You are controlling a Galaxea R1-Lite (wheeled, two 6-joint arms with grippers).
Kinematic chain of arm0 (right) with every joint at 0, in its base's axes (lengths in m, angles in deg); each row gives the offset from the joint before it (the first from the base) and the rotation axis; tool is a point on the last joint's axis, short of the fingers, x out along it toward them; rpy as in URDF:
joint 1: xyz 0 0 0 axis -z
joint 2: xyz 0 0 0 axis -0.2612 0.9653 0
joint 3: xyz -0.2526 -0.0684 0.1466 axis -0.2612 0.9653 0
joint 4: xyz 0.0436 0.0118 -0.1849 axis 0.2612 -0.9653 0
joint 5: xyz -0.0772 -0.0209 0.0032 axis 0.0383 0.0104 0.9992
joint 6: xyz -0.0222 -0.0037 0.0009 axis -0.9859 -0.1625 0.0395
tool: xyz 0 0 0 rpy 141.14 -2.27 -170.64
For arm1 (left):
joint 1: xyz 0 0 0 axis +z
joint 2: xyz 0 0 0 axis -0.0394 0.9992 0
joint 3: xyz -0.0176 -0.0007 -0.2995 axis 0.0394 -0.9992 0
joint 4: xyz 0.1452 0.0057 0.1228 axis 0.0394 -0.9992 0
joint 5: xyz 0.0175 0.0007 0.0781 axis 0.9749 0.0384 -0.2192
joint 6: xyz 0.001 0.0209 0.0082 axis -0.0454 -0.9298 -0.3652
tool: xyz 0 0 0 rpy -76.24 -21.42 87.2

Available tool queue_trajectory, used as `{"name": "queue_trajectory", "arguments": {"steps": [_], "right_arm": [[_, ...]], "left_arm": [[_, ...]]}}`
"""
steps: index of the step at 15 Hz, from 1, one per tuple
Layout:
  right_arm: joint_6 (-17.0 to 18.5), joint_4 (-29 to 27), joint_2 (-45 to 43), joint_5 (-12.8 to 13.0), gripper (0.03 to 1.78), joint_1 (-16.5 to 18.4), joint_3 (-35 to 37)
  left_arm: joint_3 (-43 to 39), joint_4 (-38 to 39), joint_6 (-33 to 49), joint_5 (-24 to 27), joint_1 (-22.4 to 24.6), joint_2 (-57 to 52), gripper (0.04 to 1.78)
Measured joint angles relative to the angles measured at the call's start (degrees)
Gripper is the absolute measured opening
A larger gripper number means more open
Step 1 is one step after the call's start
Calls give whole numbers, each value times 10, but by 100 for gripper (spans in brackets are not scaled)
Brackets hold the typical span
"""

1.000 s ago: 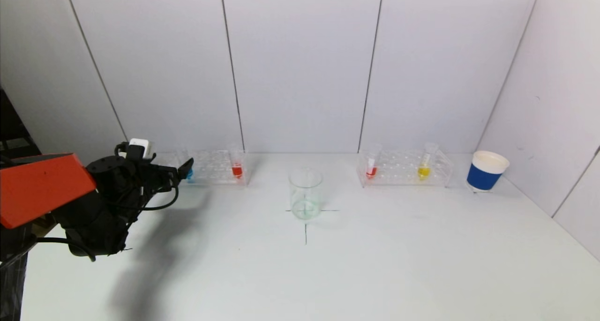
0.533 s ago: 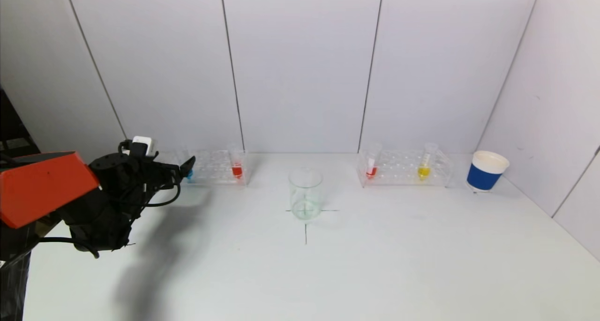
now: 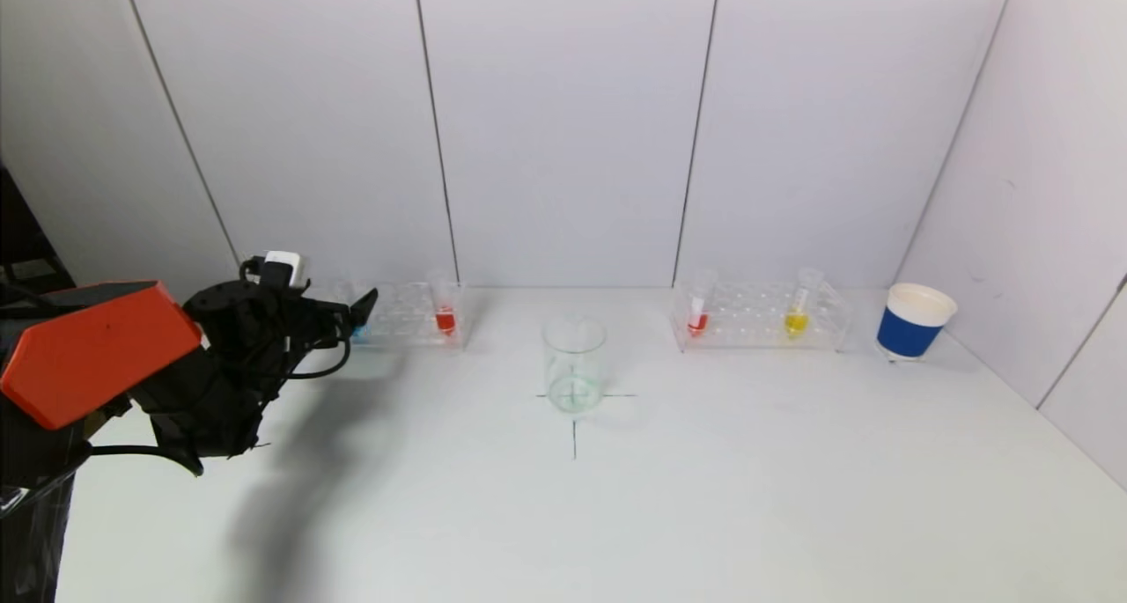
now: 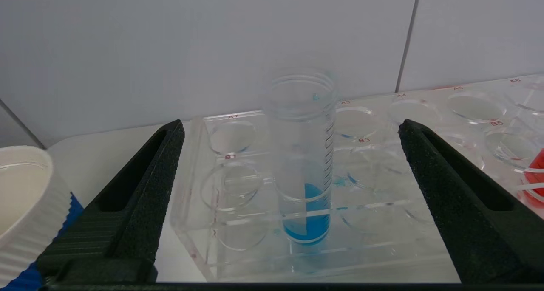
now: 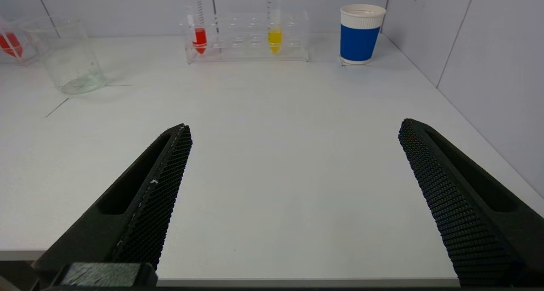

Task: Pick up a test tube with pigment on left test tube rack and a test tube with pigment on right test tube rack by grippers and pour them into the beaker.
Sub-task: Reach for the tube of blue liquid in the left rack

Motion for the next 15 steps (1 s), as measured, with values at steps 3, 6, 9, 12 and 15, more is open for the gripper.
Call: {"name": "queue_trajectory", "arguments": {"steps": [3,6,9,12,15], "right_arm": [[0,0,0,0,177,0,0],[0,0,0,0,177,0,0],[0,0,0,0,177,0,0],[0,0,0,0,177,0,0],[0,0,0,0,177,0,0]], "left_arm": [[14,-4,0,-2,-7,7,176],[21,-7,0,-2,-10,12,176],[26,-12,0,-2,-10,13,176],[32,-17,0,-3,-10,15,176],[33,-18,0,-3,-11,16,176]]}}
